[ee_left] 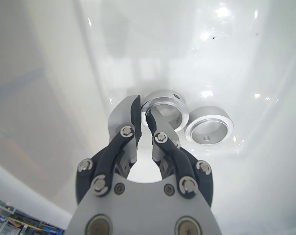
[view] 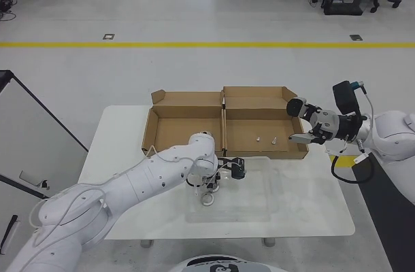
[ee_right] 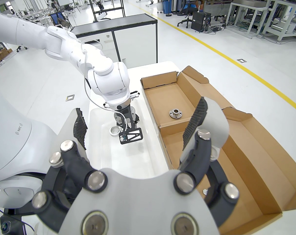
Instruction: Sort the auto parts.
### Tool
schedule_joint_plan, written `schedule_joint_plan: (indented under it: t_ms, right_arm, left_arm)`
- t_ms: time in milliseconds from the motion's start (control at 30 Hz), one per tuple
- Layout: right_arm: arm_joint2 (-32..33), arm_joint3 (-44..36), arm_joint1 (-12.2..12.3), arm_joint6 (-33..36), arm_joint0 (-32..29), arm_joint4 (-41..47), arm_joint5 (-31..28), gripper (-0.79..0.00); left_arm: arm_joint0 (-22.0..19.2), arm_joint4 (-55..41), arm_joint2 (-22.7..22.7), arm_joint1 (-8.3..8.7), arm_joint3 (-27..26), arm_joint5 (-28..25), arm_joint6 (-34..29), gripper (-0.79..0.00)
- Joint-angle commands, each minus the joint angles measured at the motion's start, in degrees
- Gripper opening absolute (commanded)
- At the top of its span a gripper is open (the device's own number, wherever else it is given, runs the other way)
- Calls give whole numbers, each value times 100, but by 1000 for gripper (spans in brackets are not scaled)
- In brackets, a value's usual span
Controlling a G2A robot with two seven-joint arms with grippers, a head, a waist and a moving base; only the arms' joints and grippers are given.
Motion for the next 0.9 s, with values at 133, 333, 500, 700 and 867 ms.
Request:
schedule_joint_plan:
  t_ms: [133,333,500,700,867]
  right_arm:
    - [0,0,0,0,0,0,0,0]
    - [0,0,0,0,0,0,0,0]
    - [0,0,0,0,0,0,0,0]
    - [0,0,0,0,0,0,0,0]
    - [0,0,0,0,0,0,0,0]
  left_arm:
    - [-229,-467,-264,97,-506,197,-195,-785]
    - [-491,-1077,-648,354,-1274,498,-497,-785]
    - [-575,-1455,-1037,654,-1883,640,-639,-785]
    - [-386,-1631,-1578,1030,-2434,538,-537,-785]
    - [-134,-1844,-2048,1353,-2664,284,-283,-785]
